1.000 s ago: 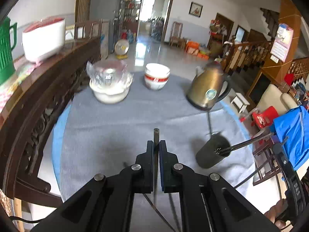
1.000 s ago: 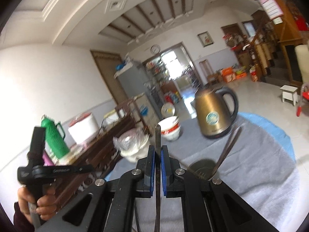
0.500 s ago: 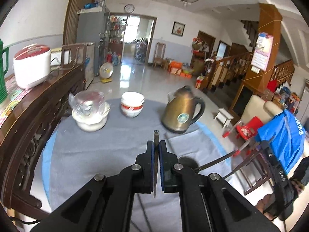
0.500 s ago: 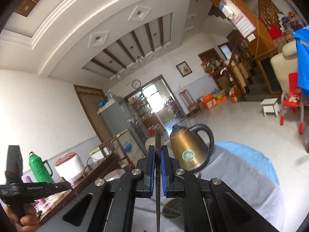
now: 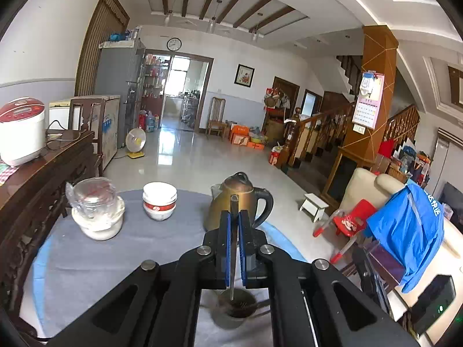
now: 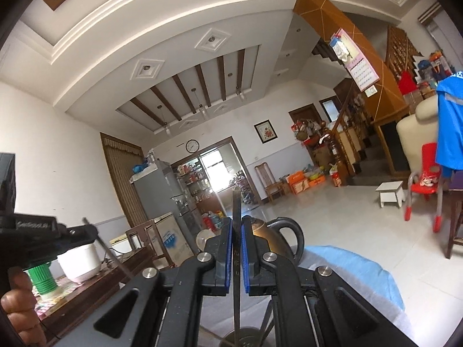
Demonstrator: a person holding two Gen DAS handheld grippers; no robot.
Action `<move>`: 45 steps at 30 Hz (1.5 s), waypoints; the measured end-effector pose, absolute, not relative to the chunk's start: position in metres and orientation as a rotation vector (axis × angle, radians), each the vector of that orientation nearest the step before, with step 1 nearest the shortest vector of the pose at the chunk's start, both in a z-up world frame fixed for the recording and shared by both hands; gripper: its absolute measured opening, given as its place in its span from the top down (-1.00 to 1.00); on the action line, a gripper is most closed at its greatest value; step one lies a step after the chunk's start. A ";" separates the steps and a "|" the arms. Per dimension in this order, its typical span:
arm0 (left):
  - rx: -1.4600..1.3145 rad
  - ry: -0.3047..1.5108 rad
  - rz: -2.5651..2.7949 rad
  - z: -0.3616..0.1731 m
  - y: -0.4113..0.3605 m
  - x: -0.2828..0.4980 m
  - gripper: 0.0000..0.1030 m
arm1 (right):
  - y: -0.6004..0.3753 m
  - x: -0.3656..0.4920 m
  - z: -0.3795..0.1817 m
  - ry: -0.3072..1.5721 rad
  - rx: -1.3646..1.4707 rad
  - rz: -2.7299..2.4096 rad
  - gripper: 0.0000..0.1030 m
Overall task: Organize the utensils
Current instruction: 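Open the left tool to drop its chopstick into the cup while the right tool releases its own, then withdraw both open tools from the cup toward the chopsticks on the cloth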
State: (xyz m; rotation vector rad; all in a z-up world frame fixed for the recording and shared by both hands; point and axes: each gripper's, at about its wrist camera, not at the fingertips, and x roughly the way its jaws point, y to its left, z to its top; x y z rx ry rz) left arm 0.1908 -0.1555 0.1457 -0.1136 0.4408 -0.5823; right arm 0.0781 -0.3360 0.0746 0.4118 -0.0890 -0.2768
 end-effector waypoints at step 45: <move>-0.032 0.710 -0.366 0.011 -0.090 0.180 -0.13 | -0.387 0.056 0.001 0.167 0.613 -0.286 -0.32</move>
